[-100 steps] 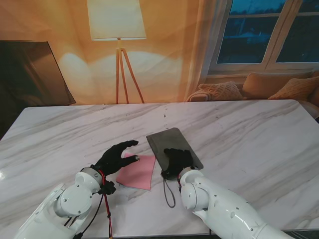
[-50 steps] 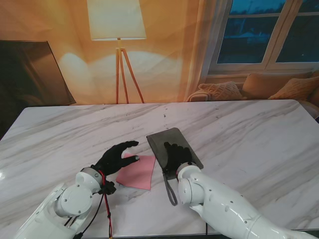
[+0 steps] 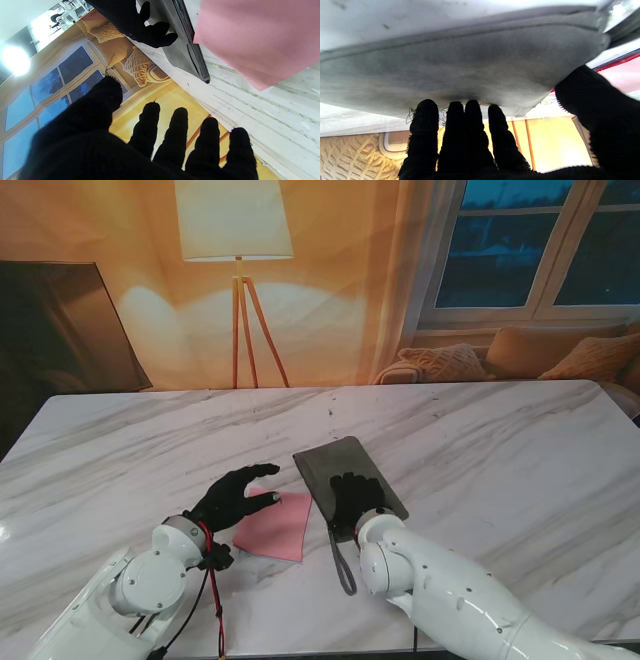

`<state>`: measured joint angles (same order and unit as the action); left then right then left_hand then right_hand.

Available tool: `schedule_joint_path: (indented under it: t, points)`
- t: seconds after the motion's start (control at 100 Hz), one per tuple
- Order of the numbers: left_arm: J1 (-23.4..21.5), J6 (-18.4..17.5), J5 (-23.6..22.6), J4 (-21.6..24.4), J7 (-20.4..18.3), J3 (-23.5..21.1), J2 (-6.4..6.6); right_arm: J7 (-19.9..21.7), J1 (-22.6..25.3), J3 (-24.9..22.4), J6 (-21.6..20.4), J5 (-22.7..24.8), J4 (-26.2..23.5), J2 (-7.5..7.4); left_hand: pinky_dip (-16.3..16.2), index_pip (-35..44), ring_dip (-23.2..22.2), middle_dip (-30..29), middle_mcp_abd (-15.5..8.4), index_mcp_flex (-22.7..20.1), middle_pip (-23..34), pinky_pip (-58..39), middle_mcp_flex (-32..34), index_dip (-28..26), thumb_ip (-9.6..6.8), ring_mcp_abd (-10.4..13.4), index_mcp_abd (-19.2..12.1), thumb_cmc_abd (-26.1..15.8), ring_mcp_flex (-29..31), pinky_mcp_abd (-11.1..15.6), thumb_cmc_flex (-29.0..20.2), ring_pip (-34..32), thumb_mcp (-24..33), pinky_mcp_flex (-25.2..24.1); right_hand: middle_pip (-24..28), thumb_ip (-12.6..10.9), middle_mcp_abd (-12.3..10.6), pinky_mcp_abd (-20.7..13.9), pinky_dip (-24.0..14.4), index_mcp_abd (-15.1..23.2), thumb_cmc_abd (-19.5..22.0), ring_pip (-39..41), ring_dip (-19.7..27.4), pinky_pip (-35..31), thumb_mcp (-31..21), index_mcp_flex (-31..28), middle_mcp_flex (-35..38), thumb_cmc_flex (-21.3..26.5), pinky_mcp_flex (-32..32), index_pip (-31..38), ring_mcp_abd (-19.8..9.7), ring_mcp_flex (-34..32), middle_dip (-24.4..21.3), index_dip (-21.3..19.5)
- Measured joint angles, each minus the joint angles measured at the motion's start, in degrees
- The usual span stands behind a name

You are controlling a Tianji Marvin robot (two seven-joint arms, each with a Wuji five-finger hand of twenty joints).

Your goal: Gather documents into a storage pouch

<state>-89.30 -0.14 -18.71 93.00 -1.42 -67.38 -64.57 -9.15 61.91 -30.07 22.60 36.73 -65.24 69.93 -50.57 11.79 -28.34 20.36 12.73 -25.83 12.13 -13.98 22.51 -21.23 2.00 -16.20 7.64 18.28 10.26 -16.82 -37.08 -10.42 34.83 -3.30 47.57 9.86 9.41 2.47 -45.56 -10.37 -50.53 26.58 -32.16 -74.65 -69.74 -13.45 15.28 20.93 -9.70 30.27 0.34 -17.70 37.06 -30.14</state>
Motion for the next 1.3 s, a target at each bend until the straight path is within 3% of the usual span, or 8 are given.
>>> schedule_joint_path:
  t: [0.27, 0.42, 0.63, 1.05, 1.08, 1.11, 1.16, 1.3]
  points:
    - [-0.19, -0.20, -0.12, 0.02, 0.26, -0.18, -0.01, -3.79, -0.61, 1.06, 0.25, -0.04, 2.62, 1.53, 0.00, 0.00, 0.00, 0.03, 0.04, -0.11, -0.07, 0.00, 0.63, 0.00, 0.00, -0.01, 0.01, -0.60, 0.05, 0.00, -0.01, -0.01, -0.03, 0.01, 11.05, -0.05, -0.58, -0.65, -1.36, 1.67, -0.89, -0.30, -5.07, -8.76, -1.13, -5.98, 7.89, 1.50, -7.15, 14.79, 0.05, -4.83, 10.78, -8.21]
    - [-0.29, -0.19, -0.10, 0.08, 0.27, -0.21, -0.01, -3.71, -0.65, 1.06, 0.40, 0.81, 2.37, 1.54, 0.00, 0.00, -0.12, 0.04, 0.08, -0.12, -0.06, 0.00, 0.63, 0.00, -0.02, -0.11, 0.02, -0.57, 0.54, 0.00, -0.01, -0.11, -0.78, 0.01, 12.93, 4.41, -1.61, -1.17, -2.98, 3.20, -0.89, -0.84, -4.58, -16.13, -1.17, -11.47, 13.00, 4.65, -16.34, 18.70, -0.60, -9.08, 13.04, -10.67]
    - [-0.61, -0.19, -0.28, 0.24, 0.73, -0.57, -0.03, -4.42, -0.74, 1.05, 0.48, 1.24, 2.61, 1.73, 0.00, 0.00, -0.12, 0.05, 0.17, -0.13, -0.06, 0.00, 0.63, 0.00, -0.02, -0.11, 0.03, -0.57, 0.54, 0.00, -0.01, -0.11, -0.78, 0.01, 13.07, 9.29, -2.29, -1.17, -3.17, 10.20, -0.86, -0.85, -2.40, -18.00, -1.23, -23.28, 16.24, 8.29, -20.40, 35.66, -0.80, -13.41, 13.86, -4.71]
    - [-0.82, -0.19, -0.20, 0.41, 0.87, -0.77, -0.05, -5.13, 0.20, -0.46, -0.39, 3.75, 1.82, 1.15, 0.00, -0.01, -0.12, 0.24, 0.79, -0.15, 0.46, 0.00, 1.33, 0.00, -0.22, -0.11, 0.04, -1.22, 0.54, 0.00, -0.01, -0.20, -1.48, 0.02, 8.86, 10.02, -6.30, -0.99, -2.60, 14.65, 2.79, -0.89, -1.09, -18.19, -1.07, -32.79, 28.11, 13.04, -21.68, 36.50, -2.91, -25.14, 8.24, 1.72]
    - [-0.82, -0.19, -0.19, 0.41, 0.87, -0.77, -0.05, -5.12, 0.32, -0.74, -0.43, 3.93, 1.64, 1.07, 0.00, -0.01, -0.12, 0.24, 0.79, -0.15, 0.46, 0.00, 1.33, 0.00, -0.23, -0.11, 0.04, -1.22, 0.54, 0.00, -0.01, -0.20, -1.48, 0.02, 8.99, 10.02, -6.76, -0.96, -2.58, 14.87, 4.12, 5.21, -1.20, -18.46, -1.07, -32.81, 29.99, 13.60, -21.81, 36.64, -2.92, -26.93, 7.88, 1.72]
    - [-0.82, -0.19, -0.14, 0.41, 0.87, -0.77, -0.05, -5.08, 0.47, -1.04, -0.48, 4.14, 1.44, 0.95, 0.00, -0.01, -0.12, 0.24, 0.79, -0.15, 0.46, 0.00, 1.33, 0.00, -0.22, -0.11, 0.04, -1.22, 0.54, 0.00, -0.01, -0.20, -1.48, 0.02, 9.92, 10.02, -7.71, -1.28, -2.56, 15.08, 5.30, 30.66, -2.97, -18.59, -1.07, -32.73, 32.81, 14.99, -22.22, 36.64, -2.44, -31.35, 8.28, 1.72]
    - [-0.81, -0.19, -0.07, 0.41, 0.86, -0.76, -0.05, -4.90, 0.82, -1.47, -0.69, 4.50, 1.19, 0.74, 0.00, -0.01, -0.12, 0.24, 0.80, -0.15, 0.46, 0.00, 1.33, 0.00, -0.23, -0.11, 0.04, -1.22, 0.54, 0.00, -0.01, -0.22, -1.48, 0.02, 9.09, 10.02, -7.73, -0.42, -2.51, 15.13, 6.04, 47.36, -4.26, -18.75, -1.07, -32.72, 35.15, 15.29, -23.13, 36.64, -2.42, -35.11, 6.87, 1.20]
    - [-0.79, -0.17, -0.02, 0.42, 0.84, -0.72, -0.06, -5.84, 1.83, -3.05, -1.89, 5.65, 0.67, 0.18, 0.00, -0.01, -0.12, 0.24, 0.80, -0.15, 0.46, 0.00, 1.33, 0.00, -0.22, -0.11, 0.04, -1.28, 0.54, 0.00, -0.01, -0.22, -1.49, 0.02, -1.29, 10.02, -7.36, 0.07, -0.87, 16.03, 6.50, 54.98, -5.58, -19.18, -1.07, -32.74, 41.47, 15.87, -26.69, 36.20, -3.78, -42.80, -1.20, -1.87]
